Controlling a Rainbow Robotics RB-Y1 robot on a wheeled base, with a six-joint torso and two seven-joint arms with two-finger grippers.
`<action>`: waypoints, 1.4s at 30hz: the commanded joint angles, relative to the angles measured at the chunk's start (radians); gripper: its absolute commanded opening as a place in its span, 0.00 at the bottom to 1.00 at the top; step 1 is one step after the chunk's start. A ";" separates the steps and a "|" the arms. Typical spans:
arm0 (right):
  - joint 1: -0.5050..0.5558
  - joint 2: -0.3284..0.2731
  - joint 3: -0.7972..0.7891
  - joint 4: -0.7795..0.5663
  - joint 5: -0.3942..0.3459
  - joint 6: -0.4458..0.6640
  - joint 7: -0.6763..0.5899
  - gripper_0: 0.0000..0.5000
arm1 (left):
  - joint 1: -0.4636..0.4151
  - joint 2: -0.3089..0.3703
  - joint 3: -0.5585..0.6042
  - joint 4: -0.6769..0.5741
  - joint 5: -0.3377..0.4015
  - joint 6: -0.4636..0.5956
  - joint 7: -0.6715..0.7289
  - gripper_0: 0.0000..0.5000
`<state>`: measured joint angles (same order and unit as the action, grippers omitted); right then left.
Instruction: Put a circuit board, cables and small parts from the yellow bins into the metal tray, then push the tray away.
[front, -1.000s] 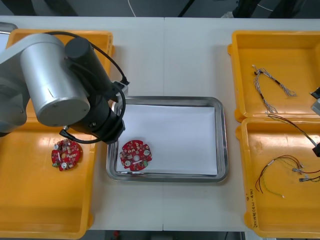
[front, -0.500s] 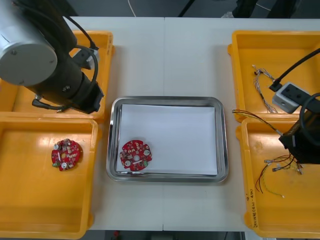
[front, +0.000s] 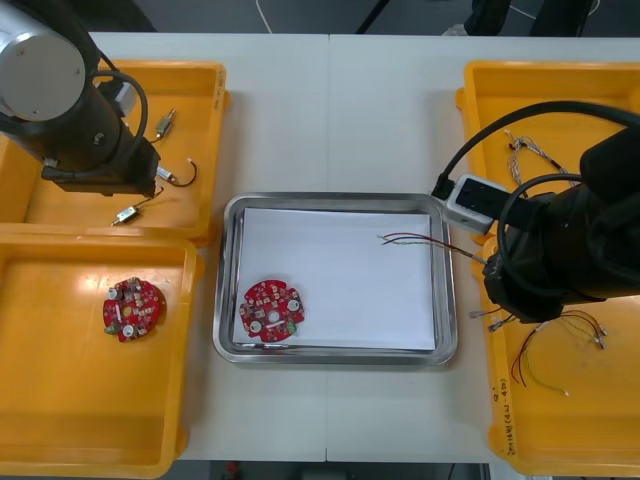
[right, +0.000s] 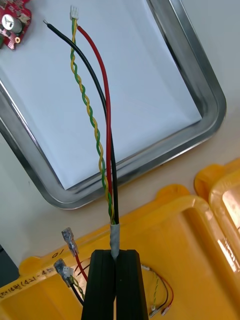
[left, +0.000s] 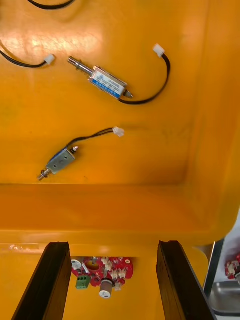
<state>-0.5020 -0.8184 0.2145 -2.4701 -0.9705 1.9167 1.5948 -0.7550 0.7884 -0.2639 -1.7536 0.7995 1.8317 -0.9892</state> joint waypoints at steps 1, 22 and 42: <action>-0.066 0.061 0.083 -0.013 0.050 0.003 0.099 0.00 | -0.058 0.012 0.064 0.059 -0.023 -0.040 -0.088 1.00; -0.089 0.182 0.256 0.171 0.176 0.003 0.401 0.00 | -0.161 0.006 0.092 0.430 -0.068 -0.269 -0.256 1.00; -0.109 0.243 0.401 0.249 0.378 -0.035 0.413 0.00 | -0.172 -0.081 0.084 0.600 -0.168 -0.491 -0.284 1.00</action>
<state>-0.5791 -0.5939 0.5865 -2.2214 -0.6101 1.9015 1.9891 -0.8692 0.7302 -0.2006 -1.1646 0.6558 1.3740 -1.1529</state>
